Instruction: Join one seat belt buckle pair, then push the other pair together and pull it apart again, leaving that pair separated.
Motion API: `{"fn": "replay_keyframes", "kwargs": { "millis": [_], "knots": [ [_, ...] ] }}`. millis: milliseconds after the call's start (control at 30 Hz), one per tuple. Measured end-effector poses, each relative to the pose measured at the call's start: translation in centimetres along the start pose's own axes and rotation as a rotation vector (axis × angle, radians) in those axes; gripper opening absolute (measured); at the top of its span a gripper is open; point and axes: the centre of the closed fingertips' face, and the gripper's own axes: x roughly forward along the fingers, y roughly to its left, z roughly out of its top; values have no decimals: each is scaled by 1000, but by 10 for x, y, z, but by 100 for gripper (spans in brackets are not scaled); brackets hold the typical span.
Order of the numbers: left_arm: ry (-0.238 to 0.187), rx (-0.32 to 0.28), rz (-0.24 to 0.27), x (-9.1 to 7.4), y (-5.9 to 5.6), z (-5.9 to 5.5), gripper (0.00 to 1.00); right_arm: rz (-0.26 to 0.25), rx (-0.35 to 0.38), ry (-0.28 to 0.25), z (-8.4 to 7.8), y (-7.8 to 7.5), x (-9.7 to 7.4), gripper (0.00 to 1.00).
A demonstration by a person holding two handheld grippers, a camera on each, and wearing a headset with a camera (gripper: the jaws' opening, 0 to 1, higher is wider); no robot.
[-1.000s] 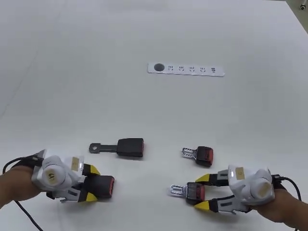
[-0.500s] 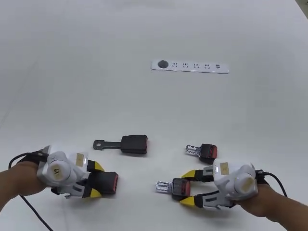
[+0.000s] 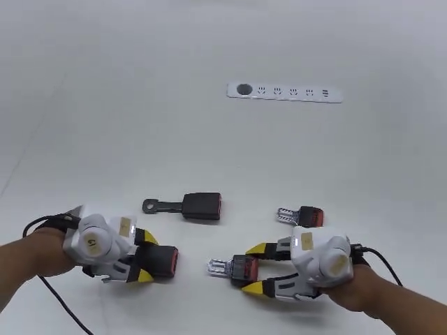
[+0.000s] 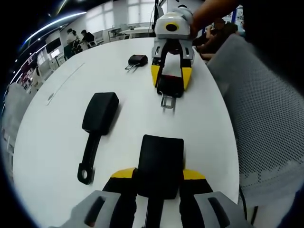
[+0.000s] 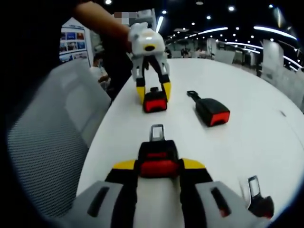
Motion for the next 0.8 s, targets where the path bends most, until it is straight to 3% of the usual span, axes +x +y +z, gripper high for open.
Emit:
{"fn": "replay_keyframes", "kwargs": {
  "millis": [800],
  "knots": [
    [20,6,-5,0,0,2,35,42,3,-63,33,3,46,34]
  ]
}}
